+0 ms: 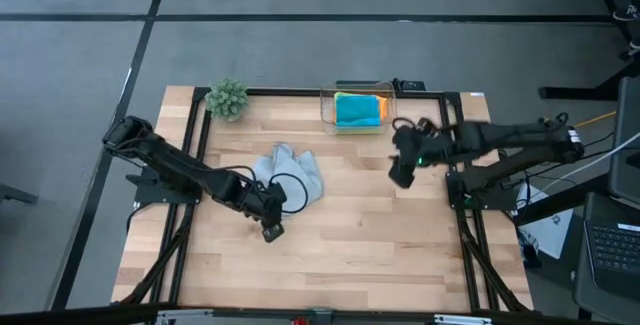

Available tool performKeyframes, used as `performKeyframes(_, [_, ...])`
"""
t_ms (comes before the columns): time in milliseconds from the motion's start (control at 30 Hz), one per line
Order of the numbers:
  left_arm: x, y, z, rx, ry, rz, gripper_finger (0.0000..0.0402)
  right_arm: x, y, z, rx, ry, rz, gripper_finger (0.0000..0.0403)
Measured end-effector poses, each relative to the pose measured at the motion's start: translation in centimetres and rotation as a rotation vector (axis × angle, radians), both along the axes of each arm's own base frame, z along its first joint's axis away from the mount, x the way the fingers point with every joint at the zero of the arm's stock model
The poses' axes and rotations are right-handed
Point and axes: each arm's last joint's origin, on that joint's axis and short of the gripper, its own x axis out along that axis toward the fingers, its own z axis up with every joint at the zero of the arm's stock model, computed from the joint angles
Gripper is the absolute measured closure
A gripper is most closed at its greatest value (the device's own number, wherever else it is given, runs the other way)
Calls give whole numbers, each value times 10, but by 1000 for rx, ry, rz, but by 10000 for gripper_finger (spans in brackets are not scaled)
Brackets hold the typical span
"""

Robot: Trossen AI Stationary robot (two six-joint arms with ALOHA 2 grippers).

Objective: Fold microfiber towels
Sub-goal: Fold the gray microfiber cloth

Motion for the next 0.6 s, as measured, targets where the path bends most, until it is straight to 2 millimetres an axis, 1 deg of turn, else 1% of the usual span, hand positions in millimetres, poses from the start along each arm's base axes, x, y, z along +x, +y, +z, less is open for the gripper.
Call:
performKeyframes(67, [-2,-2,-2,30,21,-46,305,9,8,-16,-35,-84,64,177])
performKeyframes(133, [-3,-4,-3,48,22,-69,305,22,16,-34,-55,-197,141,177])
performKeyframes(200, [-4,-7,-3,65,14,-73,305,36,25,-58,-41,-312,229,177])
performKeyframes(300, [-8,-14,-2,81,12,-120,305,54,36,-99,38,-482,392,177])
performKeyframes(400, [-17,-24,1,91,22,-174,305,70,43,-129,58,-619,459,177])
performKeyframes(467, [-26,-27,7,108,17,-168,305,83,45,-145,50,-627,464,177])
performKeyframes(500, [-29,-28,11,124,4,-156,305,91,47,-152,40,-602,471,177])
performKeyframes(600, [-41,-30,20,194,-42,-116,305,122,54,-166,25,-547,487,177])
